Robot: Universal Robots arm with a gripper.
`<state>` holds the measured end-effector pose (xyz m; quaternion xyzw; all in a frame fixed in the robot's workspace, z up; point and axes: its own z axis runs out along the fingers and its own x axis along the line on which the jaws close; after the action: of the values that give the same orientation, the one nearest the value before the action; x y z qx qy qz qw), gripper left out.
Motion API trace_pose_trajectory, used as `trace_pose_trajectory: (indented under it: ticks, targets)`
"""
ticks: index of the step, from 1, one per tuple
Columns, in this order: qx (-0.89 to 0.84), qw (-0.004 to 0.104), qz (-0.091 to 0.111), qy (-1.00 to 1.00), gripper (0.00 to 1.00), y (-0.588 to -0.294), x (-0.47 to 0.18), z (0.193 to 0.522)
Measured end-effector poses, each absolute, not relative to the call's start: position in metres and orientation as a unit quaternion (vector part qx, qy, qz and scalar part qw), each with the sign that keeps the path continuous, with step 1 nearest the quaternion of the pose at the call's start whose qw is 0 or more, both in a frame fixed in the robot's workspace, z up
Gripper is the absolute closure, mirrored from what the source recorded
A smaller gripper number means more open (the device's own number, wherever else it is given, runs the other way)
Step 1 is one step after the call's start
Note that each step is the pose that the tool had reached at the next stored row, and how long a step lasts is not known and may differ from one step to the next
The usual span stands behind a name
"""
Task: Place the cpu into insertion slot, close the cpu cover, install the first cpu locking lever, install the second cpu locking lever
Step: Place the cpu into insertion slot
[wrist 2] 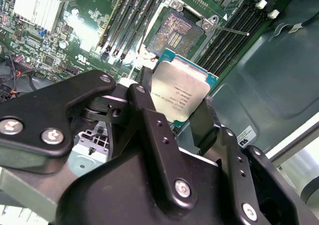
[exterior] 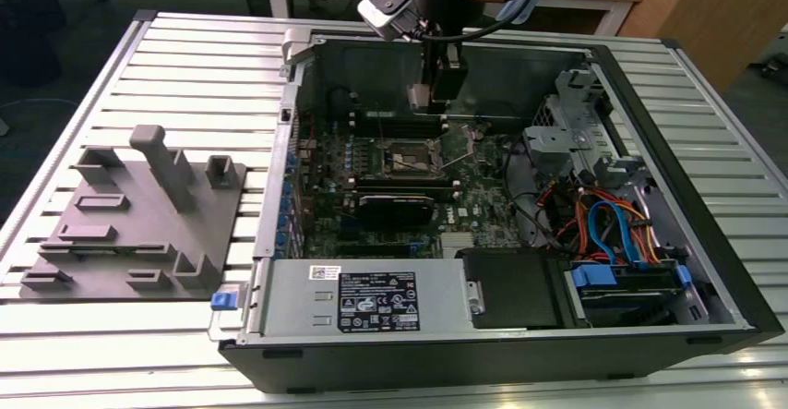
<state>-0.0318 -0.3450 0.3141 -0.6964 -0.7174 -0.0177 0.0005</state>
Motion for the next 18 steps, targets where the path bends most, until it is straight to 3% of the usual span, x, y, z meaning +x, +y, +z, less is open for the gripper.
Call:
trace_pose_trajectory:
  ticks: [18]
  targets:
    - [-0.696,0.001,-0.018,-0.717,0.46,-0.3450,-0.0318,0.3048]
